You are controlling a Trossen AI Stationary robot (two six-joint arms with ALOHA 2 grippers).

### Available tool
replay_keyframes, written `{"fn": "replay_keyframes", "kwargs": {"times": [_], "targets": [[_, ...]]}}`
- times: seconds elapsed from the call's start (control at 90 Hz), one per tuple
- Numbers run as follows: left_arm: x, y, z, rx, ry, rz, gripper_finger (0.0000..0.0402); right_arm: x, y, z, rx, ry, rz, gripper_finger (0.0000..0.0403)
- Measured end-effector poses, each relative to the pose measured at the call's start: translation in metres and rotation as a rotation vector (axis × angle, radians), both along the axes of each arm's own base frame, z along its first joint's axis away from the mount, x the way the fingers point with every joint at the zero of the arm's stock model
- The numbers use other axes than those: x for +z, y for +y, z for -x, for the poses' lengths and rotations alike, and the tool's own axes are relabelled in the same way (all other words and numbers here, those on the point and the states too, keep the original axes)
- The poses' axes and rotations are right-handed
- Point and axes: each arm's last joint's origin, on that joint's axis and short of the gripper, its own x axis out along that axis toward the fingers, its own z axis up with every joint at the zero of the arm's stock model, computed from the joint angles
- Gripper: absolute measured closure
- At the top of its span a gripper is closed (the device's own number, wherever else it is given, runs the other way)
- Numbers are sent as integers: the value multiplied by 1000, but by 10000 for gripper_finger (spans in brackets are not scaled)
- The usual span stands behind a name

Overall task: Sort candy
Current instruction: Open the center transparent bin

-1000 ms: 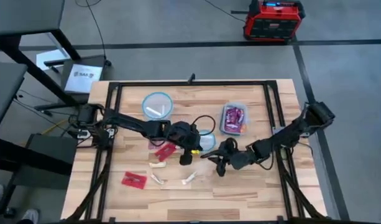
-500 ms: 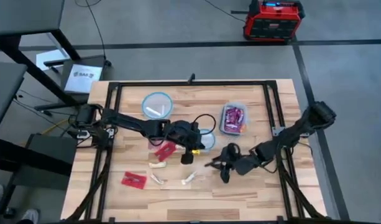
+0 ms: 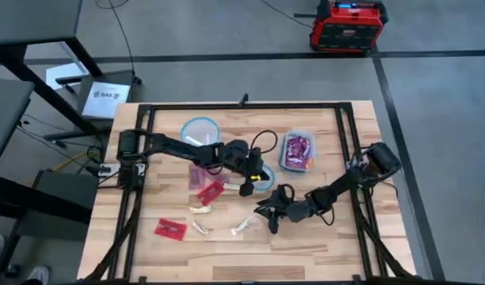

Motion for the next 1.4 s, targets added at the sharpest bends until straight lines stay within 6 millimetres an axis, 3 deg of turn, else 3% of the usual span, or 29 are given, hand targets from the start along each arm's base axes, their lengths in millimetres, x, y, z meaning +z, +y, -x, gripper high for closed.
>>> {"fn": "replay_keyframes", "kwargs": {"times": [0.267,0.622,0.956,1.278,1.4], "targets": [[-4,-4,-1,-30,11,15,389,-2,2,3,-101,-20,-20,269],[-3,-16,-2,-54,9,27,389,-27,10,6,-166,-55,-23,269],[-4,-23,-2,-29,5,-2,389,-12,4,-2,-163,-156,58,269],[-5,-22,-2,5,17,-15,389,-11,2,-3,-188,-159,74,269],[-5,-23,-2,3,18,-14,389,-12,9,1,-159,-154,78,269]]}}
